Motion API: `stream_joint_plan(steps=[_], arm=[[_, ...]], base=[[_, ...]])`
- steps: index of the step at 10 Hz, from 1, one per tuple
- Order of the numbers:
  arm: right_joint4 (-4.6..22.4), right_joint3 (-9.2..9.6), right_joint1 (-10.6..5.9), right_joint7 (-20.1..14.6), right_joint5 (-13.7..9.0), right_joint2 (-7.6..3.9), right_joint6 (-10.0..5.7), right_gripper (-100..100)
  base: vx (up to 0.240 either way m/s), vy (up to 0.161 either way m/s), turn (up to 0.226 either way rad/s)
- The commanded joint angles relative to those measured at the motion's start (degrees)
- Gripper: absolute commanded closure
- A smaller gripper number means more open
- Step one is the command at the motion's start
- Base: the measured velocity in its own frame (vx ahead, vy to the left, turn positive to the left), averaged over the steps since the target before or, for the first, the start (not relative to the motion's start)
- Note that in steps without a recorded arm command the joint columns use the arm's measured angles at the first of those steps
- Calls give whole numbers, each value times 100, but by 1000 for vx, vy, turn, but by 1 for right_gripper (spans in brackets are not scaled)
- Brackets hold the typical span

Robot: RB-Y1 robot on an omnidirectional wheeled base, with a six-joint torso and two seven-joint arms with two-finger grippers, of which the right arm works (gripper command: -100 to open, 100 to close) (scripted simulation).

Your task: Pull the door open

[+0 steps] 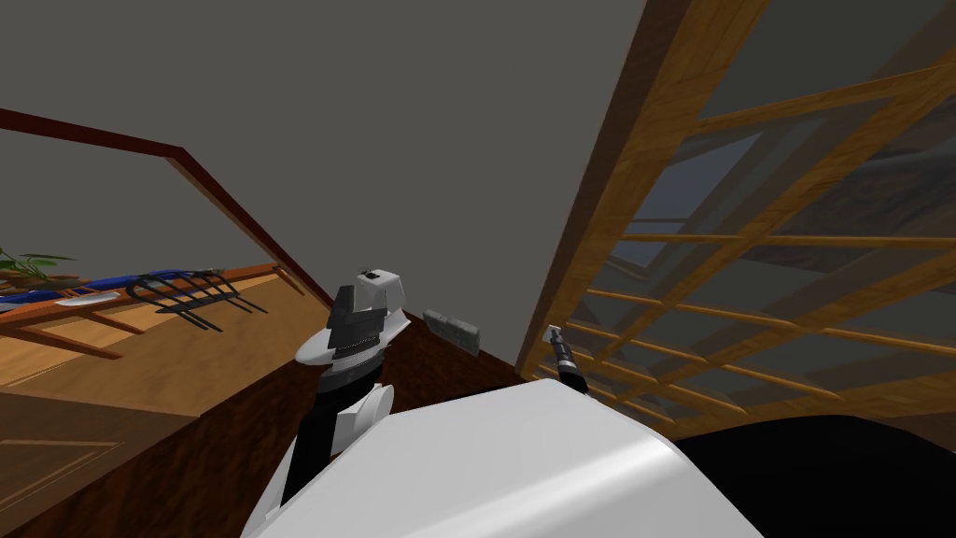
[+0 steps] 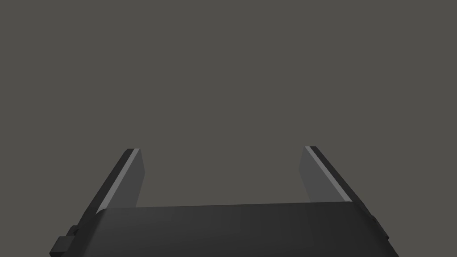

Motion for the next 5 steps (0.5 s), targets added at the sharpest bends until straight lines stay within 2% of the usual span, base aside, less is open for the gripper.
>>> stream_joint_plan(steps=[1,2,3,4,5], arm=[[51,181,-62,-286,-208,-44,-40,100],[51,181,-62,-369,-208,-44,-40,100],[68,295,-73,-562,-346,-68,-35,100],[68,295,-73,-604,-346,-68,-35,100],[87,414,-84,-833,-491,-93,-29,100]], base=[[-47,-21,30],[-38,-6,20],[-41,0,22],[-31,-6,8],[-34,-9,11]])
